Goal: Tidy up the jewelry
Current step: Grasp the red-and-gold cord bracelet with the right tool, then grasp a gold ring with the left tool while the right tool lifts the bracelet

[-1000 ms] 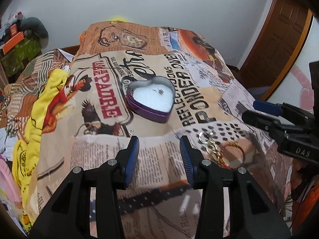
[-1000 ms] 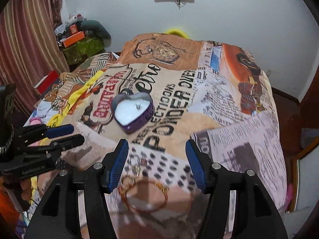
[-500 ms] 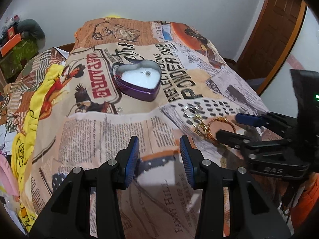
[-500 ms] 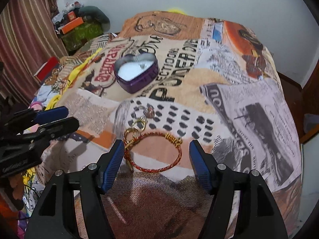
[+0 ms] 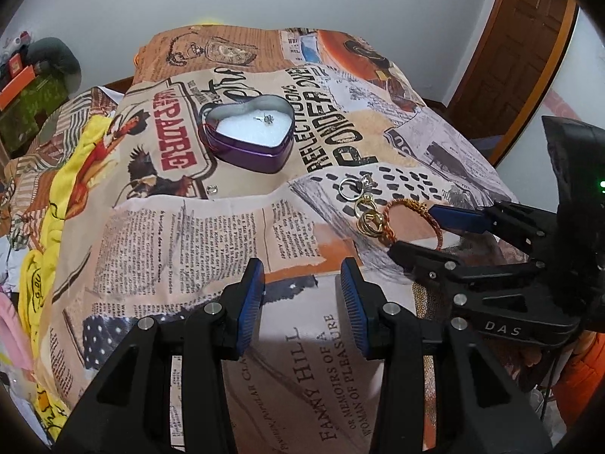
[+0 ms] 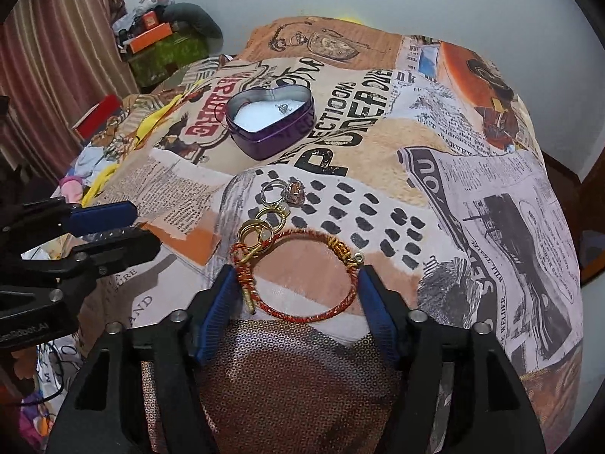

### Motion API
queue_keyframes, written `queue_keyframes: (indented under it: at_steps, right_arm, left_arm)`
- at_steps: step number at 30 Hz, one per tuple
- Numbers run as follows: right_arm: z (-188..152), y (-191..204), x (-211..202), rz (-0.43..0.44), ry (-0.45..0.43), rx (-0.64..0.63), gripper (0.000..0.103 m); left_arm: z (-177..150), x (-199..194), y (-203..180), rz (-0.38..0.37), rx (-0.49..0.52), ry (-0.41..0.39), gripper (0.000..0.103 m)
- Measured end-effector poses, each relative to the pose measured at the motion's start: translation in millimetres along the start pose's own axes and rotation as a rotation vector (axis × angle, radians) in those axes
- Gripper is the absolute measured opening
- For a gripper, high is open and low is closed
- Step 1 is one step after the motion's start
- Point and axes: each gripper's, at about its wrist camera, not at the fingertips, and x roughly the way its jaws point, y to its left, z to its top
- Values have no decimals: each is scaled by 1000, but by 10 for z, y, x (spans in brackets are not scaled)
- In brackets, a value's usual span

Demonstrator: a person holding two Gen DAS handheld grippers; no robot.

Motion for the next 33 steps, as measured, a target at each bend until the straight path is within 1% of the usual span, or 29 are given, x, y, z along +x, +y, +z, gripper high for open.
queue_keyframes:
  at_steps: [2,3,5,6,8,9,11,14,21,25,32,33]
  right_arm:
    - [0,6,-9,8,-7,-7,47]
    - [4,14,-6,11,-9,-11,44]
    - [2,22,-5,17,-12,-18,34]
    - [2,22,1,19,-13,-21,32]
    - [-2,12,2,21,-19,-19,21]
    - [-3,9,5,23,-21,-15,19]
    - [-5,-9,5,25,-27,-6,11]
    - [-12,-41,-11,39,-36,8,11]
    - [-6,-115,-103,39,-60,39,10]
    - [11,-195,-162,30,-76,58,10]
    - [-2,-328,-226,29,-88,84,10]
    - [-7,-336,-230,27,-89,83,10]
  left_arm:
    - [-4,22,-11,-3,1,5,41]
    - [-5,31,-18,-3,4,7,41]
    - [-2,46,-43,-1,14,9,41]
    - [2,51,-57,0,18,9,41]
    - [9,64,-85,-4,25,10,41]
    - [12,70,-95,-7,27,10,41]
    - [27,88,-128,-14,31,11,41]
    - [48,117,-180,-27,35,13,41]
    - [88,194,-336,-67,65,17,41]
    - [113,270,-429,-67,92,18,41]
    - [189,407,-559,-51,148,-3,41]
    - [199,429,-576,-45,158,-7,39]
